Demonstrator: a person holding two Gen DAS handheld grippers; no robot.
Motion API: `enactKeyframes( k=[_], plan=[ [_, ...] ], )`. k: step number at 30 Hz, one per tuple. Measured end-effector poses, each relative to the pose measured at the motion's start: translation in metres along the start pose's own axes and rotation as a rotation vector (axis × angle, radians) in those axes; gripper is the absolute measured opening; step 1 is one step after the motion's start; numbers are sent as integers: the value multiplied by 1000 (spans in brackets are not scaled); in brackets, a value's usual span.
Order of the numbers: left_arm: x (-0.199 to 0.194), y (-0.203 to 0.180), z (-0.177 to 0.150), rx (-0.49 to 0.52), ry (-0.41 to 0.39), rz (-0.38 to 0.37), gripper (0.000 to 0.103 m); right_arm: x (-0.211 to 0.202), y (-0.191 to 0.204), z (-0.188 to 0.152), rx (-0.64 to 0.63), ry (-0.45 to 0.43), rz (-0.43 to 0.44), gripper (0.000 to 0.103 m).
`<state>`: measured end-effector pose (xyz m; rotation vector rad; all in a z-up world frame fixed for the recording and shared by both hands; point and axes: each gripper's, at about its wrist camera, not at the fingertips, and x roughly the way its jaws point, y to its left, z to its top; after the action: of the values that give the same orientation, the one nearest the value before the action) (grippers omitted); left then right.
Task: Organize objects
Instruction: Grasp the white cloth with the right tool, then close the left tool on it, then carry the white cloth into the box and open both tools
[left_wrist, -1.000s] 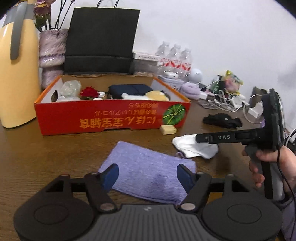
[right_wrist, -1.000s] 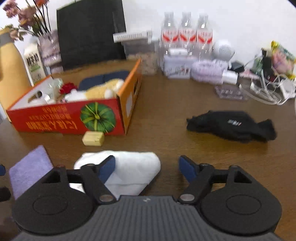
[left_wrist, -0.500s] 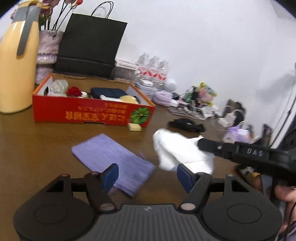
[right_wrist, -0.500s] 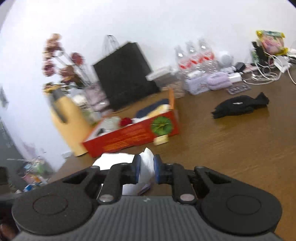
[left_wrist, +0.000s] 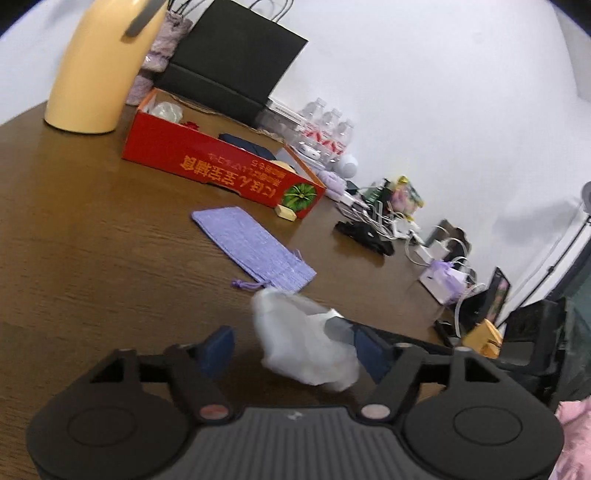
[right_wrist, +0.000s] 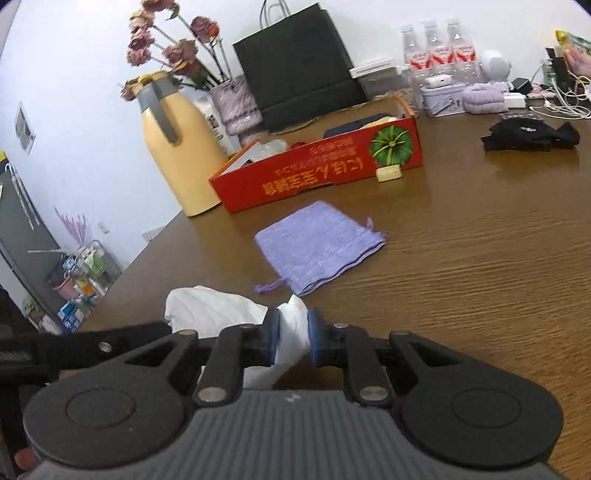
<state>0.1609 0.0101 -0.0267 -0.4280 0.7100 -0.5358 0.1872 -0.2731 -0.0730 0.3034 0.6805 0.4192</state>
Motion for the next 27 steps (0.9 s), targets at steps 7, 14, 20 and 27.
enactKeyframes(
  k=[7, 14, 20, 27],
  plan=[
    [14, 5, -7, 6, 71, 106, 61, 1, 11, -15, -19, 32, -15, 17],
    [16, -5, -11, 55, 69, 134, 54, -1, 17, -20, 12, 3, -24, 17],
    [21, -3, -9, 46, 54, 196, 13, 5, 11, -19, 24, 7, -66, 17],
    [31, -19, 57, 232, -38, 188, 8, 12, 24, 27, -75, -54, -57, 16]
  ],
)
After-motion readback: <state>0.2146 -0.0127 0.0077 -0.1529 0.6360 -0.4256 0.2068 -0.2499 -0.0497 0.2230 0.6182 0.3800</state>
